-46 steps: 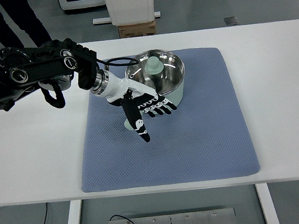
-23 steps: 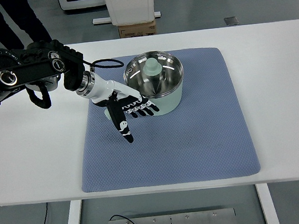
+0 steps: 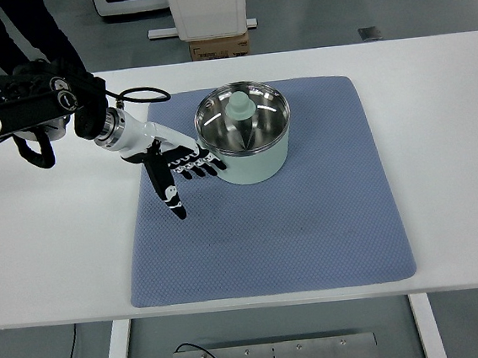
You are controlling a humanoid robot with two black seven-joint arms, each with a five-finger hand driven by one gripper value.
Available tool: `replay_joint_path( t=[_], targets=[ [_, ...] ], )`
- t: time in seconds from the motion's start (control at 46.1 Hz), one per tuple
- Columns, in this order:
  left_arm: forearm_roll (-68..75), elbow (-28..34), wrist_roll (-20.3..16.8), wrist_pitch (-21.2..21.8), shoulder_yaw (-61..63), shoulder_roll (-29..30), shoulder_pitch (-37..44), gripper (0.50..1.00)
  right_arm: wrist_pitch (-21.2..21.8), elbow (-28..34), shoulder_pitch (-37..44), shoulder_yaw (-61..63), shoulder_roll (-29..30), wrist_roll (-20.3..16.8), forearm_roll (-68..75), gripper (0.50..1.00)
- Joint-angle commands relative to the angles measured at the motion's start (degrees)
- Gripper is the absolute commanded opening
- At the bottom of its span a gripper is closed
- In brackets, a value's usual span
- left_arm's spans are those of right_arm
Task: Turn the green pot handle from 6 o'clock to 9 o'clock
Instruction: 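Sweep the left hand toward the robot's left, swinging the handle around, then lift the left hand away from the handle and withdraw it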
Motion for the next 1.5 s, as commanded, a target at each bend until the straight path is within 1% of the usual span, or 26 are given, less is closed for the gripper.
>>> replay_joint_path(
  t=[0.0,0.282,0.672,0.845,0.975,1.149,1.192,1.344,1.474],
  targets=[
    [0.67,0.71,0.01,0.0,0.17,0.44,0.0,1.0,0.01,0.01,0.0,-0.09,0.0,0.0,0.0,1.0],
    [0.94,5.19,-0.08,0.0,0.52,1.23,0.52,1.0,0.01,0.01,0.0,0.0,0.0,0.0,0.0,1.0],
    [0.85,5.63,-0.08,0.0,0.52,2.63,-0.27,1.0,0.01,0.01,0.0,0.0,0.0,0.0,0.0,1.0],
    [-0.73,5.46,-0.25,0.0,0.35,2.72,-3.34,1.0,0.01,0.01,0.0,0.0,0.0,0.0,0.0,1.0],
    [-4.6,5.46,-0.17,0.0,0.35,4.04,-5.98,1.0,0.01,0.01,0.0,0.0,0.0,0.0,0.0,1.0],
    [-8.64,5.72,-0.25,0.0,-0.18,4.39,-7.74,1.0,0.01,0.01,0.0,0.0,0.0,0.0,0.0,1.0],
    [-10.04,6.51,-0.34,0.0,-0.44,4.48,-7.74,1.0,0.01,0.01,0.0,0.0,0.0,0.0,0.0,1.0],
    [-16.63,12.4,-0.69,0.0,-1.32,4.48,-6.77,1.0,0.01,0.01,0.0,0.0,0.0,0.0,0.0,1.0],
    [-25.06,16.0,-0.78,0.0,-3.43,4.66,-4.14,1.0,0.01,0.01,0.0,0.0,0.0,0.0,0.0,1.0]
  ],
)
